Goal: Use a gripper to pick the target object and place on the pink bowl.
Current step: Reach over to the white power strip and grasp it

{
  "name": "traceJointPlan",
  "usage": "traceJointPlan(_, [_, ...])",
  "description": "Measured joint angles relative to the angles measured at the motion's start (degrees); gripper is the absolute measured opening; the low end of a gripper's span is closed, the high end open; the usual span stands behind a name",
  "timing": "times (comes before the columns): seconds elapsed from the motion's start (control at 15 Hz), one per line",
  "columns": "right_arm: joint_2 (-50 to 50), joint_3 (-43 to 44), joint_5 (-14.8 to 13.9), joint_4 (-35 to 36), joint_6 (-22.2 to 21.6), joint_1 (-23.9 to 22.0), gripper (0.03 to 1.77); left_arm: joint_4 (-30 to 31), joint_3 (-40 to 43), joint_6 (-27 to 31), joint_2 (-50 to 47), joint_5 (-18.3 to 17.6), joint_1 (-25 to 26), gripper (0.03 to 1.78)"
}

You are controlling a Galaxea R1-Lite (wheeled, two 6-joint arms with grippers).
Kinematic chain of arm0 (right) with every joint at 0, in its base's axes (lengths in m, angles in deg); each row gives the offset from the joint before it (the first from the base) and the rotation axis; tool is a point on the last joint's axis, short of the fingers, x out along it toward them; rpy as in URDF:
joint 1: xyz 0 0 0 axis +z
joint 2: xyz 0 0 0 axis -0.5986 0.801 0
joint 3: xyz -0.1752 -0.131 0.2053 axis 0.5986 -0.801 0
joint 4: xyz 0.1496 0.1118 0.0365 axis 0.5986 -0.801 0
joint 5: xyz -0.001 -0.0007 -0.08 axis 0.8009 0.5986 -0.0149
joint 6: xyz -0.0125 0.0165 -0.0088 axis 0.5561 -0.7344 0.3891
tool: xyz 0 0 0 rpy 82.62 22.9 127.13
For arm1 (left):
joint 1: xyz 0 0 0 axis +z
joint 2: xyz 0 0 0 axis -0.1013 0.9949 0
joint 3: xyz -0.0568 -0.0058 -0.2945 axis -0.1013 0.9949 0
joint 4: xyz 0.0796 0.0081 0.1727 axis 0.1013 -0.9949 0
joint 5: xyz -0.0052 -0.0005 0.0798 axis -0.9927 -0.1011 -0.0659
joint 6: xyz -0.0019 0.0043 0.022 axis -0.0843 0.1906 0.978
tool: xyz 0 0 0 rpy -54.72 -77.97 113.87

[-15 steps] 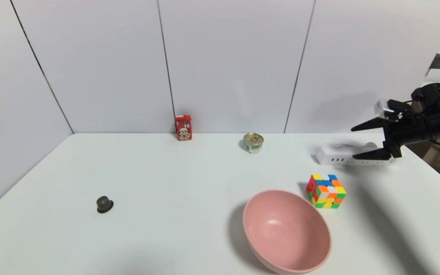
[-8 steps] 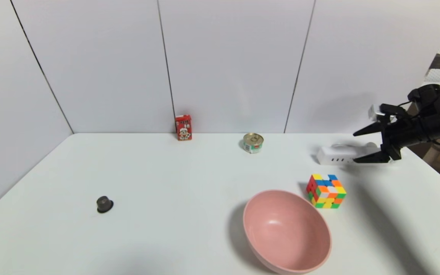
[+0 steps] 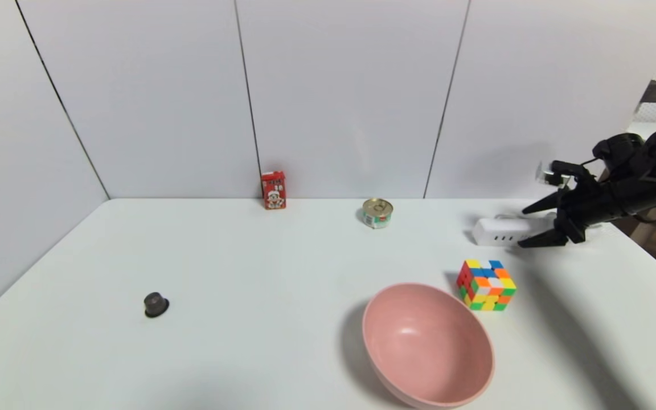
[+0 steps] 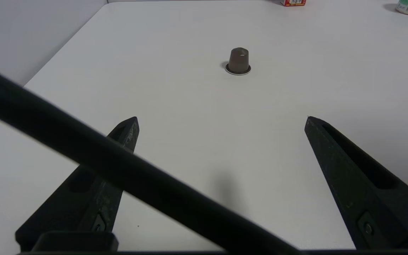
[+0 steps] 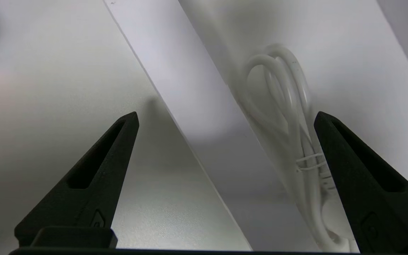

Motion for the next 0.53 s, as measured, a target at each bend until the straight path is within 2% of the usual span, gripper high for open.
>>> traceJointPlan(0.53, [2.2,0.2,0.0,8.7,-2.1,0.1,1.71,0.0,0.0,0.0,0.0,0.0,0.0,1.69])
